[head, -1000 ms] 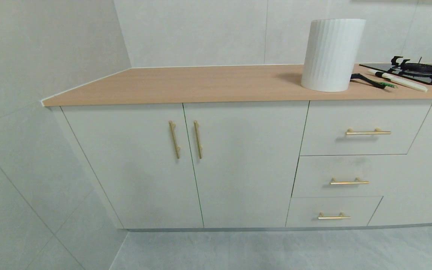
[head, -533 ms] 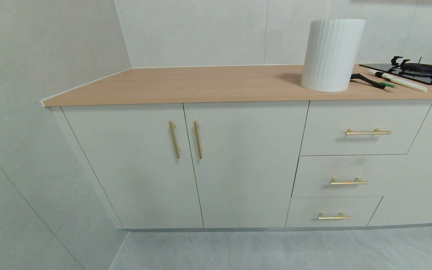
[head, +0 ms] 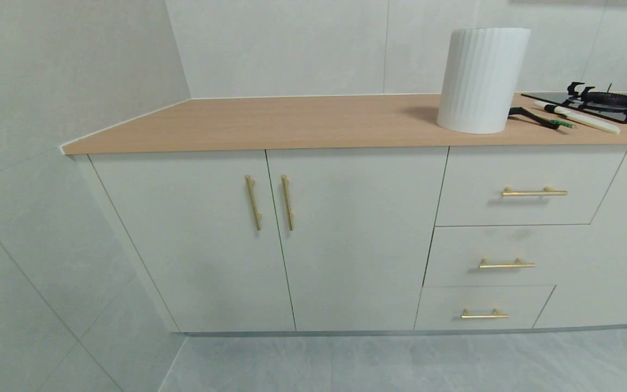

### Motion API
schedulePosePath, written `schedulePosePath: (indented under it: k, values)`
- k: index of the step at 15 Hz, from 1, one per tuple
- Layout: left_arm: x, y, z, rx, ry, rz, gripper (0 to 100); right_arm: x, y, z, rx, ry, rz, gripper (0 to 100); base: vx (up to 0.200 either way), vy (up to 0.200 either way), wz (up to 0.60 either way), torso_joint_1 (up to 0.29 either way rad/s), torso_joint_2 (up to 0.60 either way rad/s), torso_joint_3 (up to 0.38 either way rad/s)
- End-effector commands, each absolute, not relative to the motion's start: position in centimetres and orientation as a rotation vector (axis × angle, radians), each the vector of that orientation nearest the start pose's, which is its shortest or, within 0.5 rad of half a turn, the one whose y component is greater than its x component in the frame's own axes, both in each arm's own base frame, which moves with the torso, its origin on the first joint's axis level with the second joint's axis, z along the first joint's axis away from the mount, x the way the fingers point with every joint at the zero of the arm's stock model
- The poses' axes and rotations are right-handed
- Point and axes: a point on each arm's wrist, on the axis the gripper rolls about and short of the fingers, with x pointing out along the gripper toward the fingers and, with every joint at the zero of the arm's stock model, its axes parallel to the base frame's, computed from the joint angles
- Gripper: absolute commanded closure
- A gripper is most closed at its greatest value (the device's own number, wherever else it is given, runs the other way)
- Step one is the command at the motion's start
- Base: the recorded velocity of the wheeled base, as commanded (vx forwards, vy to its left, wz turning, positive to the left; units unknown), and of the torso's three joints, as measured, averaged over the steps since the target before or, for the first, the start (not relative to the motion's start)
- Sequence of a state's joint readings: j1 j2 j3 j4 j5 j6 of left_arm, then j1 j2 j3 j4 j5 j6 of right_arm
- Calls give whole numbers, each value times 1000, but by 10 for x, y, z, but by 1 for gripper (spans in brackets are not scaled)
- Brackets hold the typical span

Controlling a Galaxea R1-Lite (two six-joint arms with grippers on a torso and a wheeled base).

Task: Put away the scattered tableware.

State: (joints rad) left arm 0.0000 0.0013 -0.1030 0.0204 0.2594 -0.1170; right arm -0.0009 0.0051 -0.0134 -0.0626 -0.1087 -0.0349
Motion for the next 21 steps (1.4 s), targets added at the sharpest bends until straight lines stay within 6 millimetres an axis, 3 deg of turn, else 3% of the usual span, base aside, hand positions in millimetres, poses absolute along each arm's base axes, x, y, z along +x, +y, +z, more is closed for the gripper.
schedulePosePath:
  k: [1,8,21]
  values:
    - [-23,5,80,-101,-52,226,0,-23,-2,82,-34,-58,-108,0,0,0,0,0,0,0]
    - [-23,1,75,40,5,34,0,-23,-1,77,-63,-12,-43,0,0,0,0,0,0,0]
    - [-23,1,75,5,2,25,0,-23,-1,77,-64,-13,-28,0,0,-15,0,0,-1,0]
